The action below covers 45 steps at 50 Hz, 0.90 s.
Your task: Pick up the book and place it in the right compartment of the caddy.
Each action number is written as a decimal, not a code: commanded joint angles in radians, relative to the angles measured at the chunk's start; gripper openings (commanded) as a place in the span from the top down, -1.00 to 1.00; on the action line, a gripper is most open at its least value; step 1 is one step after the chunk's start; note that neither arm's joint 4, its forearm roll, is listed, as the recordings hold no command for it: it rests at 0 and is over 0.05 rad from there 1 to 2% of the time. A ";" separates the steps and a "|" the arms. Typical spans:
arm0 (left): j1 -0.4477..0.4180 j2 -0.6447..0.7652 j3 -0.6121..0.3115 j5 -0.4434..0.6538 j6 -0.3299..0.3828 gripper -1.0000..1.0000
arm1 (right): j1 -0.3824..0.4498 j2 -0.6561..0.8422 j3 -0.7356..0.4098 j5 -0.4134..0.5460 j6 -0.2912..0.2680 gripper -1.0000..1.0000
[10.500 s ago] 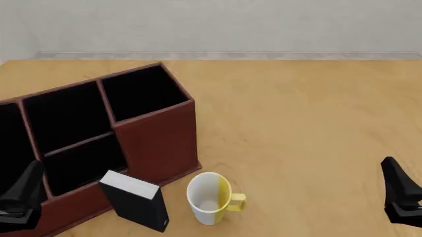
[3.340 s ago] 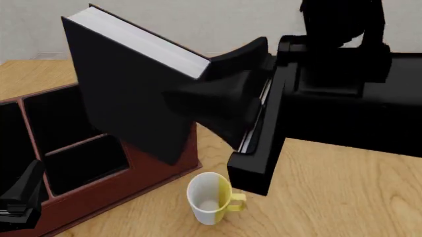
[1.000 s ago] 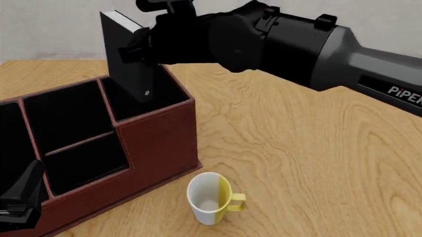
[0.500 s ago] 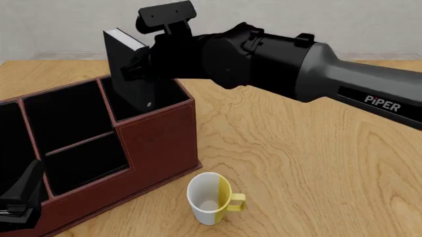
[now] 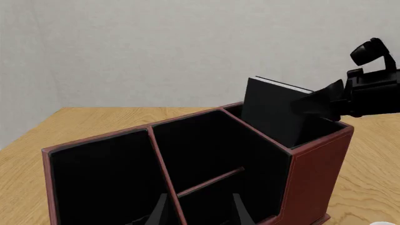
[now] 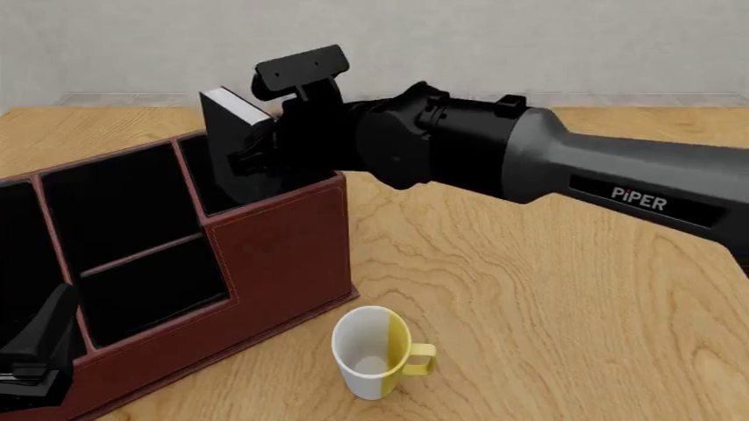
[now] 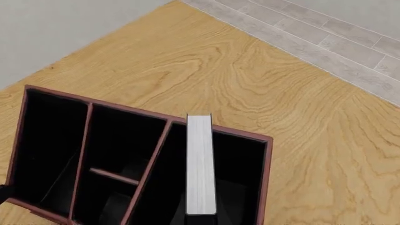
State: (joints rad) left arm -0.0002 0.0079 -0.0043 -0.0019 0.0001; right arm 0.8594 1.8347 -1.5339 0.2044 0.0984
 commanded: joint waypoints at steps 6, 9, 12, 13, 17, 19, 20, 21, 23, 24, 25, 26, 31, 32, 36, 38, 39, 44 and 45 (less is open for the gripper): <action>0.000 0.000 0.000 0.000 0.000 -1.00 | -0.005 0.005 0.000 -0.019 0.014 1.00; 0.000 0.000 0.000 0.000 0.000 -1.00 | 0.002 0.008 0.003 -0.019 0.013 1.00; 0.000 0.000 0.000 0.000 0.000 -1.00 | 0.000 0.010 0.005 -0.022 0.016 1.00; 0.000 0.000 0.000 0.000 0.000 -1.00 | 0.000 0.010 0.005 -0.022 0.016 1.00; 0.000 0.000 0.000 0.000 0.000 -1.00 | -0.005 0.001 0.004 -0.023 0.016 -1.00; 0.000 0.000 0.000 0.000 0.000 -1.00 | 0.000 -0.001 0.001 -0.018 0.013 -1.00; 0.000 0.000 0.000 0.000 0.000 -1.00 | 0.002 -0.001 0.000 -0.016 0.011 -1.00; 0.000 0.000 0.000 0.000 0.000 -1.00 | 0.002 -0.001 -0.002 -0.014 0.013 -1.00; 0.000 0.000 0.000 0.000 0.000 -1.00 | 0.003 0.000 -0.006 -0.013 0.009 -1.00; 0.000 0.000 0.000 0.000 0.000 -1.00 | 0.003 -0.001 -0.007 -0.012 0.010 -1.00; 0.000 0.000 0.000 0.000 0.000 -1.00 | 0.006 -0.002 -0.008 -0.011 0.009 -1.00; 0.000 0.000 0.000 0.000 0.000 -1.00 | 0.009 -0.001 -0.009 -0.009 0.009 -1.00; 0.000 0.000 0.000 0.000 0.000 -1.00 | 0.009 -0.003 -0.008 -0.014 0.011 -1.00; 0.000 0.000 0.000 0.000 0.000 -1.00 | 0.008 -0.006 -0.006 -0.013 0.011 -1.00; 0.000 0.000 0.000 0.000 0.000 -1.00 | 0.010 -0.012 0.005 -0.020 0.010 -1.00; 0.000 0.000 0.000 0.000 0.000 -1.00 | 0.012 -0.016 0.008 -0.021 0.011 -1.00; 0.000 0.000 0.000 0.000 0.000 -1.00 | 0.012 -0.019 0.008 -0.020 0.009 -1.00; 0.000 0.000 0.000 0.000 0.000 -1.00 | 0.016 -0.041 0.021 -0.022 0.003 -1.00; 0.000 0.000 0.000 0.000 0.000 -1.00 | 0.016 -0.041 0.022 -0.022 0.003 -1.00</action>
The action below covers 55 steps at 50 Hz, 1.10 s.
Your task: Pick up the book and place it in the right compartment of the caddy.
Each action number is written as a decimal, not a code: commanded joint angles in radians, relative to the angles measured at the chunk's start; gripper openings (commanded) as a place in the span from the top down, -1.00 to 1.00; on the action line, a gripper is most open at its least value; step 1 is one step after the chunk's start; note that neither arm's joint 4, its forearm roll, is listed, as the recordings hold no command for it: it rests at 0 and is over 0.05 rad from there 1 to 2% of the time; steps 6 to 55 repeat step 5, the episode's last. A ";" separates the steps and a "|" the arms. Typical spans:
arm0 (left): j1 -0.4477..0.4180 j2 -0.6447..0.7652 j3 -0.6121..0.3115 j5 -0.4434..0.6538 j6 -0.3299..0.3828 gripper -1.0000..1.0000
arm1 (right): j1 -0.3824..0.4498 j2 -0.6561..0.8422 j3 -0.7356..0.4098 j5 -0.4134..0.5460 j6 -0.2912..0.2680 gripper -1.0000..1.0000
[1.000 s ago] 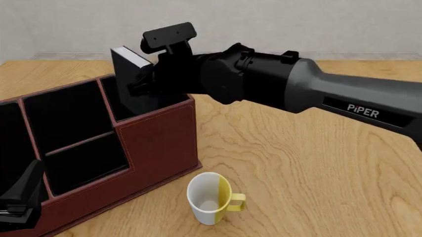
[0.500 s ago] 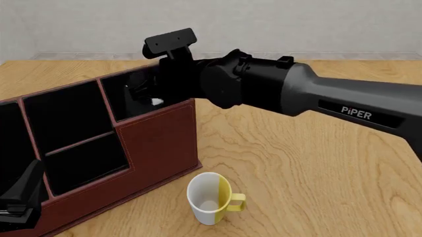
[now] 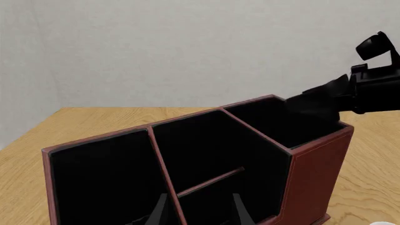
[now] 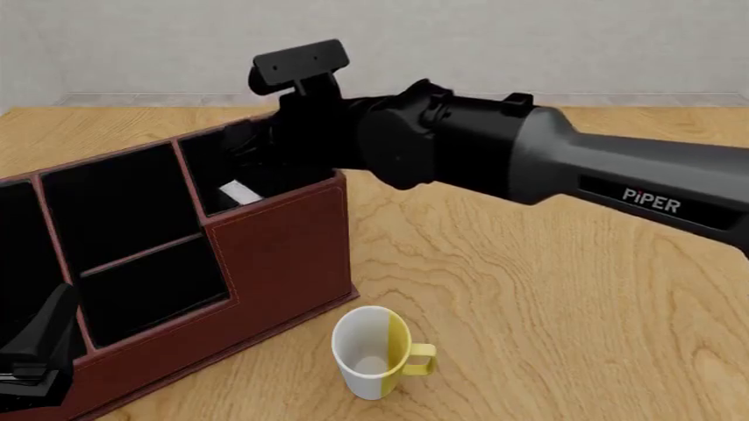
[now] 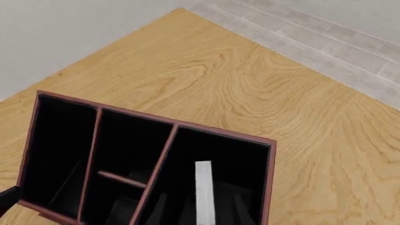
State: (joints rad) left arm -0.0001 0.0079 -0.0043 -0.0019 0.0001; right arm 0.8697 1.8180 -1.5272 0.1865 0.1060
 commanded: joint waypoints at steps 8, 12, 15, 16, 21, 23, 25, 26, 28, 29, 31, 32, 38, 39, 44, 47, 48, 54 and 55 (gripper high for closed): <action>0.000 0.000 0.000 0.000 0.000 -1.00 | 0.010 -0.074 0.050 -0.011 -0.009 -1.00; 0.000 0.000 0.000 0.000 0.000 -1.00 | 0.010 -0.074 0.050 -0.011 -0.009 -1.00; 0.000 0.000 0.000 0.000 0.000 -1.00 | 0.010 -0.074 0.050 -0.011 -0.009 -1.00; 0.000 0.000 0.000 0.000 0.000 -1.00 | 0.010 -0.074 0.050 -0.011 -0.009 -1.00; 0.000 0.000 0.000 0.000 0.000 -1.00 | 0.010 -0.074 0.050 -0.011 -0.009 -1.00; 0.000 0.000 0.000 0.000 0.000 -1.00 | 0.010 -0.074 0.050 -0.011 -0.009 -1.00; 0.000 0.000 0.000 0.000 0.000 -1.00 | 0.010 -0.074 0.050 -0.011 -0.009 -1.00; 0.000 0.000 0.000 0.000 0.000 -1.00 | 0.010 -0.074 0.050 -0.011 -0.009 -1.00; 0.000 0.000 0.000 0.000 0.000 -1.00 | 0.010 -0.074 0.050 -0.011 -0.009 -1.00; 0.000 0.000 0.000 0.000 0.000 -1.00 | 0.010 -0.074 0.050 -0.011 -0.009 -1.00; 0.000 0.000 0.000 0.000 0.000 -1.00 | 0.010 -0.074 0.050 -0.011 -0.009 -1.00; 0.000 0.000 0.000 0.000 0.000 -1.00 | 0.010 -0.074 0.050 -0.011 -0.009 -1.00; 0.000 0.000 0.000 0.000 0.000 -1.00 | 0.010 -0.074 0.050 -0.011 -0.009 -1.00; 0.000 0.000 0.000 0.000 0.000 -1.00 | 0.010 -0.074 0.050 -0.011 -0.009 -1.00; 0.000 0.000 0.000 0.000 0.000 -1.00 | 0.010 -0.074 0.050 -0.011 -0.009 -1.00; 0.000 0.000 0.000 0.000 0.000 -1.00 | 0.010 -0.074 0.050 -0.011 -0.009 -1.00; 0.000 0.000 0.000 0.000 0.000 -1.00 | 0.010 -0.074 0.050 -0.011 -0.009 -1.00; 0.000 0.000 0.000 0.000 0.000 -1.00 | 0.010 -0.074 0.050 -0.011 -0.009 -1.00; 0.000 0.000 0.000 0.000 0.000 -1.00 | 0.010 -0.074 0.050 -0.011 -0.009 -1.00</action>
